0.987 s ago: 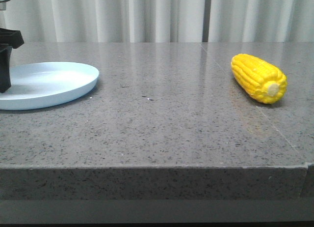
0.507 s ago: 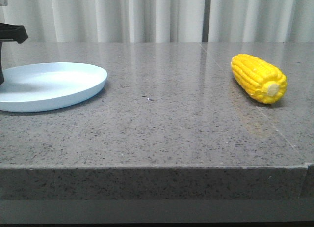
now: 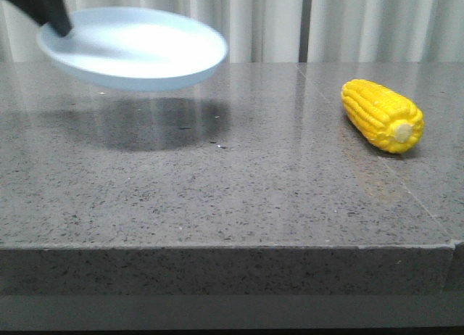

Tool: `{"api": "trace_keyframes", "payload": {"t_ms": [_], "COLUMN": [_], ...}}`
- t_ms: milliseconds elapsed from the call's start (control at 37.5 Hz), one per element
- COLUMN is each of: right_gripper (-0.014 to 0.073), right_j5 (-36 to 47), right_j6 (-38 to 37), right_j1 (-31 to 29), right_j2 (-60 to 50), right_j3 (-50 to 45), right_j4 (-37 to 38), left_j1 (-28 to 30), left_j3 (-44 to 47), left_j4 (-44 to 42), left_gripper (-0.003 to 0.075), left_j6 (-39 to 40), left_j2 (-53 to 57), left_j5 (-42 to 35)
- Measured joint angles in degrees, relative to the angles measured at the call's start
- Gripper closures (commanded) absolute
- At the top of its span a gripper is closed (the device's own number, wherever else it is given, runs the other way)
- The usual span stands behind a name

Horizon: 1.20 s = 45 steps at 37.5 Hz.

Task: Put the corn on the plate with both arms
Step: 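Push the pale blue plate with the left gripper toward the corn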

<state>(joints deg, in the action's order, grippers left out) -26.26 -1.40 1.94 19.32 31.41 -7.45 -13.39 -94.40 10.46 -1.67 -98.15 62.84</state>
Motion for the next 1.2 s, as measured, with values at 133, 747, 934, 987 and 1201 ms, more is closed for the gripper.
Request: {"api": "trace_keyframes", "payload": {"t_ms": [133, 747, 934, 987, 1201], "right_gripper": [-0.0052, -0.0052, -0.0052, -0.0052, -0.0052], "right_j5": [0.00, 0.00, 0.00, 0.00, 0.00], "right_j6": [0.00, 0.00, 0.00, 0.00, 0.00], "right_j1": [0.00, 0.00, 0.00, 0.00, 0.00], "right_j2": [0.00, 0.00, 0.00, 0.00, 0.00], "right_j3": [0.00, 0.00, 0.00, 0.00, 0.00], "right_j4": [0.00, 0.00, 0.00, 0.00, 0.00], "left_j1": [-4.02, -7.37, -7.37, -7.37, -6.41], "left_j3": [-1.23, -1.45, -1.45, -1.45, -1.45], "left_j4": [1.01, 1.65, 1.75, 1.39, -4.82], "left_gripper": [0.0741, 0.0456, 0.0365, 0.0376, 0.0596], "left_j6": [0.00, 0.00, 0.00, 0.00, 0.71], "left_j2": [-2.18, -9.56, -9.56, -9.19, -1.47], "left_j5": [0.47, 1.14, 1.14, 1.14, 2.65]}}
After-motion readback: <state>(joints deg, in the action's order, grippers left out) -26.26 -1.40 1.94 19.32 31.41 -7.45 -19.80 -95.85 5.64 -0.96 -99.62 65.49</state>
